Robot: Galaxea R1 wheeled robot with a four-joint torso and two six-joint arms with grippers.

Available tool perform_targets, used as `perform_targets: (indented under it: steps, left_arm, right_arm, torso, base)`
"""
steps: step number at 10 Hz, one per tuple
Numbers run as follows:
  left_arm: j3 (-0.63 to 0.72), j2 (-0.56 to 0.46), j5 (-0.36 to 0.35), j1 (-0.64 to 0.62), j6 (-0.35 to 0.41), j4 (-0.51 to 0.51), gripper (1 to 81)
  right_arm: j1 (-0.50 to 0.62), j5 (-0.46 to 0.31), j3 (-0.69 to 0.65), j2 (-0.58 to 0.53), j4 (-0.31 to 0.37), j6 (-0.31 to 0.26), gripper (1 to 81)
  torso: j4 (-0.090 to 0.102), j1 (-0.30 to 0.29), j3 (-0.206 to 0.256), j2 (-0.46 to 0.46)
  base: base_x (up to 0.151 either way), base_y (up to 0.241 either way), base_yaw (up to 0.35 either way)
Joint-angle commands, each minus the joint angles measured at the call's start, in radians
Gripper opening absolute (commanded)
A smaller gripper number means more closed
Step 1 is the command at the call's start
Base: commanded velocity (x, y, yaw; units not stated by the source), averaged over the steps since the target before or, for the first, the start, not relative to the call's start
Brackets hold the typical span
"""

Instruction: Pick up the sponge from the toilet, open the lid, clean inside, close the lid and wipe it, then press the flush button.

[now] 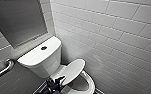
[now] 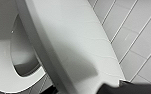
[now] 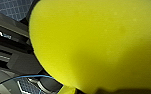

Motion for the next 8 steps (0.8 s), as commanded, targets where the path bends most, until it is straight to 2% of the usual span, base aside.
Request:
perform_targets:
  steps: [1, 3, 8]
  left_arm:
    - [-0.019, -0.033, -0.053, -0.147, 0.017, 0.048, 81.1]
    - [-0.074, -0.051, -0.047, -0.143, 0.018, 0.083, 81.1]
    - [-0.073, -0.137, -0.046, -0.14, 0.017, 0.175, 81.1]
  right_arm:
    - [-0.027, -0.075, 0.014, -0.017, -0.018, -0.003, 1.0]
    - [-0.027, -0.077, 0.014, -0.019, -0.018, -0.005, 1.0]
    - [-0.029, -0.077, 0.014, -0.015, -0.021, -0.005, 1.0]
  torso:
    - [0.0, 0.0, 0.0, 0.0]
    - [0.0, 0.0, 0.0, 0.0]
    - [0.0, 0.0, 0.0, 0.0]
  base:
    - [0.0, 0.0, 0.0]
    - [0.0, 0.0, 0.0]
    - [0.0, 0.0, 0.0]
